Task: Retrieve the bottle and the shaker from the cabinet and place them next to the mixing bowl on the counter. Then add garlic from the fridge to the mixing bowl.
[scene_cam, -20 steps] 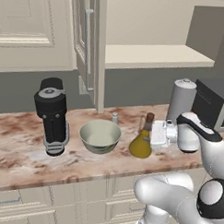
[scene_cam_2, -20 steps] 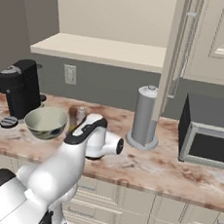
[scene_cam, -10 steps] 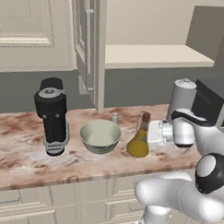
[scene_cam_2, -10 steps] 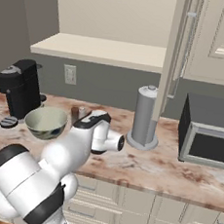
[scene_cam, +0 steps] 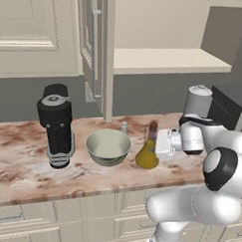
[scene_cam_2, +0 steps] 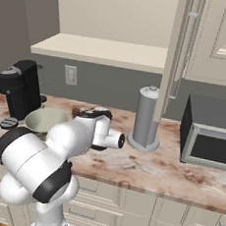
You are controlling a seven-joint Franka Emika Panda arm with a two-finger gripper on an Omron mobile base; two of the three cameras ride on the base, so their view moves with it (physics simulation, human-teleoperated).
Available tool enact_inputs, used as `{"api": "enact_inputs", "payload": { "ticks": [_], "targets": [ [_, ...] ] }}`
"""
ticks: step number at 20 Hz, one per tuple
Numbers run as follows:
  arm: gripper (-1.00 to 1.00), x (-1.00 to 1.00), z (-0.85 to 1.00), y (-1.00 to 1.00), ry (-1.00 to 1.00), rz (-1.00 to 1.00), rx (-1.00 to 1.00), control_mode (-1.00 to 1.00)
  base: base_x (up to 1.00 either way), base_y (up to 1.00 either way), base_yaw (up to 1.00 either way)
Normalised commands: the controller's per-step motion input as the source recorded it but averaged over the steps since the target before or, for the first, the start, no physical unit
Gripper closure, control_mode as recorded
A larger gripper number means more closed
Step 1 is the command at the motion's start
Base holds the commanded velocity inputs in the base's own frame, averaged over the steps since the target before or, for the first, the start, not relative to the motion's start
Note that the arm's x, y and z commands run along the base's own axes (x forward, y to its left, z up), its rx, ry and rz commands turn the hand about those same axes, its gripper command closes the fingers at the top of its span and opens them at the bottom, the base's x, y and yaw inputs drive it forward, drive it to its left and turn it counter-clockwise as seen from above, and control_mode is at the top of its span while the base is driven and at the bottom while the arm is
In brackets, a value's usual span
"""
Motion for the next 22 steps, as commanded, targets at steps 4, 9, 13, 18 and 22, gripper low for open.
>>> {"api": "enact_inputs", "payload": {
  "ticks": [4,9,13,18,22],
  "targets": [
    [1.00,0.45,-0.02,0.00,0.00,0.00,-0.04,-1.00,0.00,0.00,0.00],
    [1.00,0.35,-0.19,0.00,-0.04,0.00,0.00,-1.00,0.00,0.00,0.00],
    [1.00,0.24,-0.32,0.00,-0.05,0.00,0.02,-1.00,0.00,0.00,0.00],
    [1.00,0.01,-0.35,0.00,-0.10,0.02,0.06,-1.00,0.00,0.00,0.00],
    [-1.00,0.00,-0.04,0.18,-0.10,0.01,0.01,-1.00,0.00,0.00,0.00]
  ]
}}
